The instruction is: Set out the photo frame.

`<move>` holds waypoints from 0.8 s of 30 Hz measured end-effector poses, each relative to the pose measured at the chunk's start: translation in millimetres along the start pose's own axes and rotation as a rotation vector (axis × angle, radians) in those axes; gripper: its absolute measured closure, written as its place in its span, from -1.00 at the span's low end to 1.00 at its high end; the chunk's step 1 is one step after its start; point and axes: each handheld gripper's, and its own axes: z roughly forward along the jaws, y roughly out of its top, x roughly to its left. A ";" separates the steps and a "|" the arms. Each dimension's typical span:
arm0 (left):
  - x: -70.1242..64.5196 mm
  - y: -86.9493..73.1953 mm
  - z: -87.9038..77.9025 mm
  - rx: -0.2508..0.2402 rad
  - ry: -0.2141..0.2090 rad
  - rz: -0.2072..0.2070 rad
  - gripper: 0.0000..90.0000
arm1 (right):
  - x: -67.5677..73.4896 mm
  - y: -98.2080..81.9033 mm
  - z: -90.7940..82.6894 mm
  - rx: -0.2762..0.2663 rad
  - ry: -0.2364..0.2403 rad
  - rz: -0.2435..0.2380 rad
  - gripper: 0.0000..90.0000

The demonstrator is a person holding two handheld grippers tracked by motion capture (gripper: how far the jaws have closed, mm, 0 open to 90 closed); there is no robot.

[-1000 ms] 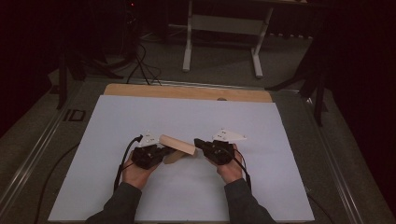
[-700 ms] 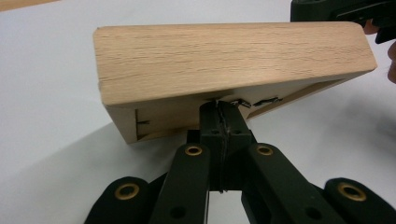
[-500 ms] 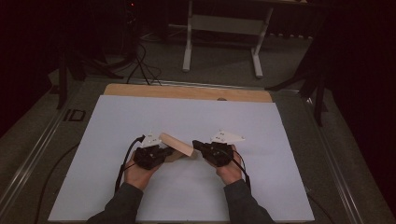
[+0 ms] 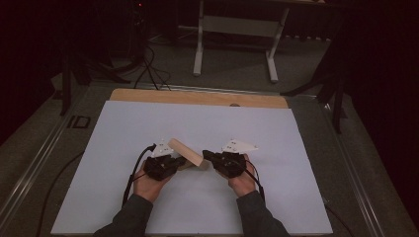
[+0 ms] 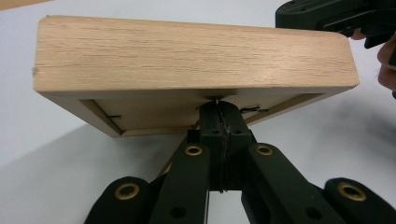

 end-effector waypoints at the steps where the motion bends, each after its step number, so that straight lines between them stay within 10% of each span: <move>1: -0.4 0.0 0.4 0.001 0.000 0.001 1.00 | -0.2 -0.4 -0.1 0.001 0.001 0.002 1.00; 24: -1.3 -2.1 7.7 0.019 0.006 0.004 1.00 | 2.7 -7.0 3.9 0.047 0.018 -0.012 1.00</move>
